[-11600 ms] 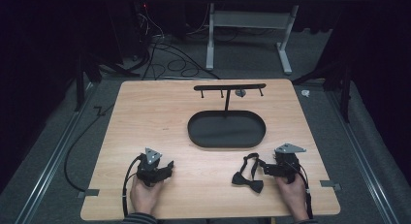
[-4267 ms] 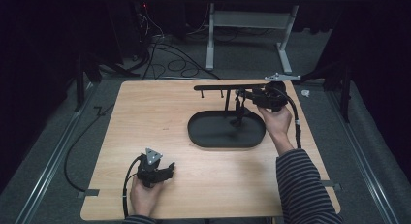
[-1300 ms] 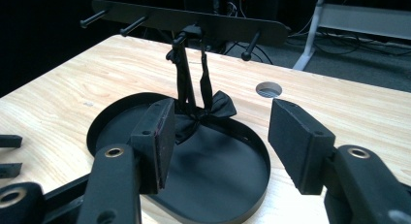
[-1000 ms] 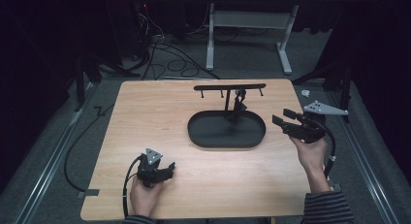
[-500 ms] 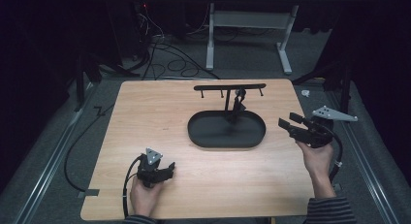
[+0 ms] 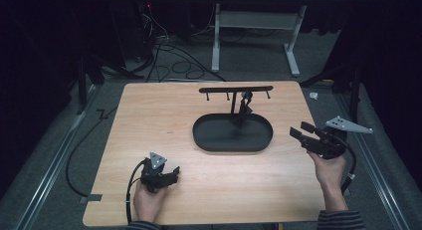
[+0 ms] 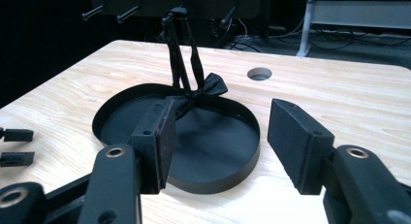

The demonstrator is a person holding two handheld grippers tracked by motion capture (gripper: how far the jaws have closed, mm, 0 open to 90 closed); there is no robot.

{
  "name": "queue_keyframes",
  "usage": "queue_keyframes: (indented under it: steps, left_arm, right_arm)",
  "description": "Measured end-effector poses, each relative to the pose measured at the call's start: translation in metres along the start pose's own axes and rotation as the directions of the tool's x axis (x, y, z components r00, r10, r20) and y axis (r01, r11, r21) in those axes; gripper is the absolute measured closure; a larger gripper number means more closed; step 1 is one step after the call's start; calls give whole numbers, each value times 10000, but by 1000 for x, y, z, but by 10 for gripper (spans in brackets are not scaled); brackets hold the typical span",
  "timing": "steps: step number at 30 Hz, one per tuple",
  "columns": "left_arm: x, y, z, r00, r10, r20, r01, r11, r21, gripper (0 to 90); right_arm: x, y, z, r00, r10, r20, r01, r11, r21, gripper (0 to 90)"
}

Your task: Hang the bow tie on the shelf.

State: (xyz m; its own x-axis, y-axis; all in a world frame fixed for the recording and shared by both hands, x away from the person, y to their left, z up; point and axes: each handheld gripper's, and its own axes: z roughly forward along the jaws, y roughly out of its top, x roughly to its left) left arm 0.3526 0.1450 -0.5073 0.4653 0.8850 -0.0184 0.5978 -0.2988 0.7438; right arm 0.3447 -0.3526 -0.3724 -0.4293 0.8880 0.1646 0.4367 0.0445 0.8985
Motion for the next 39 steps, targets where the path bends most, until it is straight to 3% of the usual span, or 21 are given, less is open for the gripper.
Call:
queue_keyframes:
  steps: [16, 39]
  left_arm:
    - [0, 0, 0, 10000, -5, -2, 5, 10000, -1, 281]
    - [0, 0, 0, 10000, -4, -4, 4, 10000, -1, 281]
  right_arm:
    - [5, -14, -4, 9999, 68, -126, -67, 9999, 97, 474]
    - [16, -32, 5, 9977, 309, -600, -297, 9994, 195, 482]
